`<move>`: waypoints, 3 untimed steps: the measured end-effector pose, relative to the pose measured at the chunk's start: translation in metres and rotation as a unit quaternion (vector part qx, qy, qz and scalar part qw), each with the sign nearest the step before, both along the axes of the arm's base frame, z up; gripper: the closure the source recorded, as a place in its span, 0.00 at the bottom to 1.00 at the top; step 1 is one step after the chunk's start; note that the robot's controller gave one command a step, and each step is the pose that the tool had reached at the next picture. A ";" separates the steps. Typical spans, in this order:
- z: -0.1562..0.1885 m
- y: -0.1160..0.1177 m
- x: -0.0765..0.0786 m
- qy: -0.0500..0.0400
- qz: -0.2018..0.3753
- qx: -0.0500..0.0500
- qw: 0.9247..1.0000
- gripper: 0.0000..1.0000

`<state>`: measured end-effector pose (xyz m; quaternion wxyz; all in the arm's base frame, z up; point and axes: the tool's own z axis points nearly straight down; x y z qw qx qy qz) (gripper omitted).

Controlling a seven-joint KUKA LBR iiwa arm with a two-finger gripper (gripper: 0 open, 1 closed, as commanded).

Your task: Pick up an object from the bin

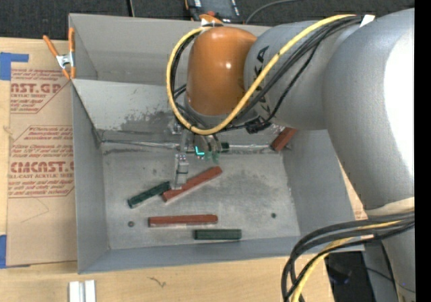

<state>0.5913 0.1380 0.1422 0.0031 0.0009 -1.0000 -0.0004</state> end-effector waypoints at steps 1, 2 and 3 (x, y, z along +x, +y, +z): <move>-0.077 -0.031 -0.012 0.001 0.035 -0.001 0.999 0.00; -0.041 -0.029 -0.018 -0.005 0.012 0.001 1.000 0.00; -0.040 -0.047 -0.018 -0.004 0.055 0.000 0.998 0.00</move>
Offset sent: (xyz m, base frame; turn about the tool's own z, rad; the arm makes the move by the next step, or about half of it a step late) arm -0.0098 -0.0297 -0.0722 -0.0708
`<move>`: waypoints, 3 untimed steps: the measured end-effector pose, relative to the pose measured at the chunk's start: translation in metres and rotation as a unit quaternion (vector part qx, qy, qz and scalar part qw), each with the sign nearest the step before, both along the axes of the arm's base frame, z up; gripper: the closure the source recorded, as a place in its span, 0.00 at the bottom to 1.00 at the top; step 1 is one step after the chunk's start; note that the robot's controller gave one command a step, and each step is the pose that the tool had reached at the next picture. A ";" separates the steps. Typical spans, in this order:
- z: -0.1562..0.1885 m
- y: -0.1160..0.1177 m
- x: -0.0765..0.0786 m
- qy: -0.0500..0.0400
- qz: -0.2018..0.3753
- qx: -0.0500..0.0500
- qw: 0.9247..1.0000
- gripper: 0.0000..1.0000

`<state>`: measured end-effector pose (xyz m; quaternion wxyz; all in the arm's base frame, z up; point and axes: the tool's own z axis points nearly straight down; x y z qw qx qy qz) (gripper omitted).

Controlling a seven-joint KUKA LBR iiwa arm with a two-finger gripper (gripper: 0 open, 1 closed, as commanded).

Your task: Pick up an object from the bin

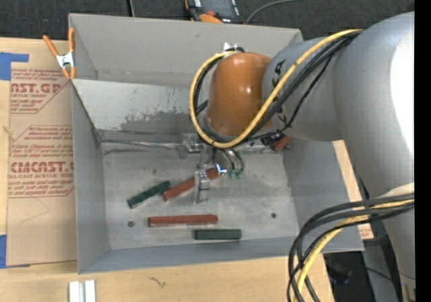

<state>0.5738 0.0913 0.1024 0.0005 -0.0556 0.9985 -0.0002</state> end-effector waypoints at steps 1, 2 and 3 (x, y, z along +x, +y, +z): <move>-0.035 -0.011 -0.009 0.002 0.023 0.000 1.000 0.00; -0.035 -0.010 -0.009 0.000 0.023 0.001 1.000 0.00; -0.034 -0.010 -0.009 0.000 0.023 0.001 1.000 1.00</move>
Offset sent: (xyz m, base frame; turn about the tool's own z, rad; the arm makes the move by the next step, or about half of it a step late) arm -0.0085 -0.0107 -0.0324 -0.0457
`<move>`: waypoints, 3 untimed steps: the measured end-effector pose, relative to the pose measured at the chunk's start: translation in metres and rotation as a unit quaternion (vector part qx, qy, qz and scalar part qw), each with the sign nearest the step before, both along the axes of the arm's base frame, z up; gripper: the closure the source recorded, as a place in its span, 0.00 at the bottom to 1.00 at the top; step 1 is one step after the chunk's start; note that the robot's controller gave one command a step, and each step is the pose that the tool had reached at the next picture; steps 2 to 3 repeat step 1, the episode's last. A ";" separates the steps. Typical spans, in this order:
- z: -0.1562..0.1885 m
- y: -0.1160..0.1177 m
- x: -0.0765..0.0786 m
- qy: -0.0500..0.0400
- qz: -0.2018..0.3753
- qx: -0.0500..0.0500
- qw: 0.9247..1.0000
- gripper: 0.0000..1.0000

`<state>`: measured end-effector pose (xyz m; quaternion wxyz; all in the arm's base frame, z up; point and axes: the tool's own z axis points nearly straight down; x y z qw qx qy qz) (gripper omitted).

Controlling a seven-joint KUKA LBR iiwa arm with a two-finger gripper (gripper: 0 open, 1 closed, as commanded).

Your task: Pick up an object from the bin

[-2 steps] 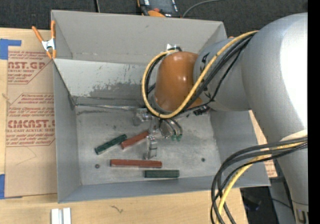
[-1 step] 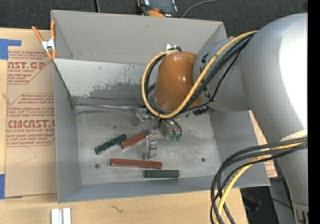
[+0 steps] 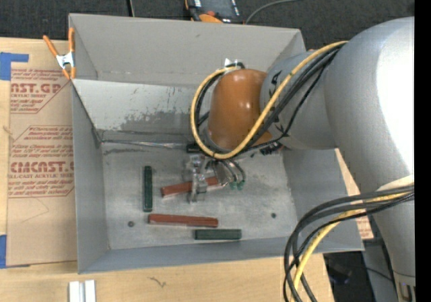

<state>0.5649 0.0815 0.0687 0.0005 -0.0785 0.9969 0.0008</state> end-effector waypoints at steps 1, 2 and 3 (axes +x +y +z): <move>0.126 0.001 0.002 -0.004 0.000 0.000 1.000 1.00; 0.126 0.001 0.002 -0.004 0.000 0.000 1.000 1.00; 0.126 0.001 0.002 -0.004 0.000 0.000 1.000 1.00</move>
Offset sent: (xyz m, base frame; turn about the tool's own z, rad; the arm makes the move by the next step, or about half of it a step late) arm 0.0000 0.0001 0.1209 0.0000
